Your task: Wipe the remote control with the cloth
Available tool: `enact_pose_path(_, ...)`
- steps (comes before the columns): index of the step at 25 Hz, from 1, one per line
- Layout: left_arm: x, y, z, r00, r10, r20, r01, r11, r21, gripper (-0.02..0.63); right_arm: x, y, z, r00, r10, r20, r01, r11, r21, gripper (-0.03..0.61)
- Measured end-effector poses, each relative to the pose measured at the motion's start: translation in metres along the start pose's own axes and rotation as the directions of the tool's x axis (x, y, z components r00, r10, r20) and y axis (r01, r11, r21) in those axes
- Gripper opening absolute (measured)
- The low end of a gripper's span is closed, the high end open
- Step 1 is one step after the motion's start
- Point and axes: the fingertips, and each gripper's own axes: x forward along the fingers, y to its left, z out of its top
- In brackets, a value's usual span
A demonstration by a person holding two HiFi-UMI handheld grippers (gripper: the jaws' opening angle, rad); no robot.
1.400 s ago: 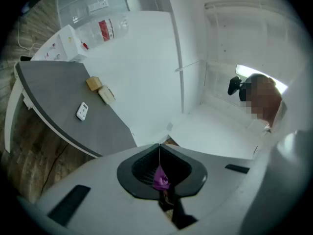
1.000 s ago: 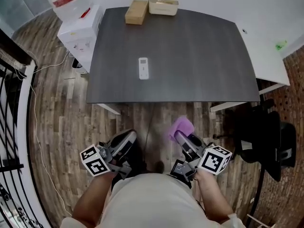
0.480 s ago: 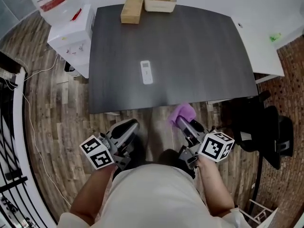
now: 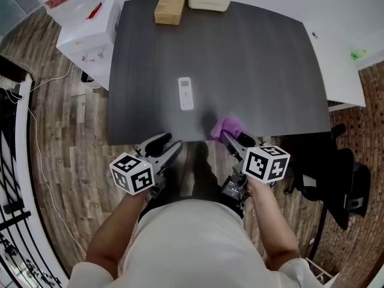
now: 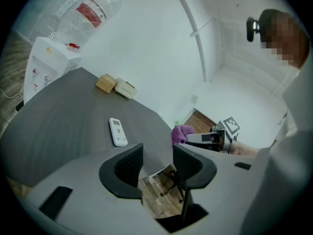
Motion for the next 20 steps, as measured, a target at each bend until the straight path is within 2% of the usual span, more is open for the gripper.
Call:
enact_pose_path(5,0.045,0.033,0.008,0.990,0.140,-0.001,-0.140,0.990,-0.027,0.169,0.052,-0.015,0.018,0.986,0.099,-0.135,-0.109,0.992,-0.070,0.132)
enact_pose_path(10,0.080,0.078,0.014,0.946,0.323,-0.009,-0.323,0.945,-0.054,0.169,0.103,-0.026,0.033,0.949,0.145,-0.279,-0.208,0.955,-0.213,0.132)
enact_pose_path(12,0.090,0.091,0.014,0.928,0.371,-0.041,-0.372,0.928,-0.027,0.169,0.123,-0.027,0.040,0.936,0.146,-0.322,-0.235,0.937,-0.260,0.132)
enact_pose_path(15,0.101,0.107,0.017,0.906,0.415,-0.083,-0.414,0.910,0.029,0.169,0.152,-0.018,0.045,0.916,0.138,-0.378,-0.269,0.908,-0.321,0.132)
enact_pose_path(20,0.118,0.136,0.015,0.879,0.436,-0.192,-0.427,0.900,0.091,0.168,0.199,0.005,0.054,0.895,0.101,-0.434,-0.300,0.857,-0.418,0.132)
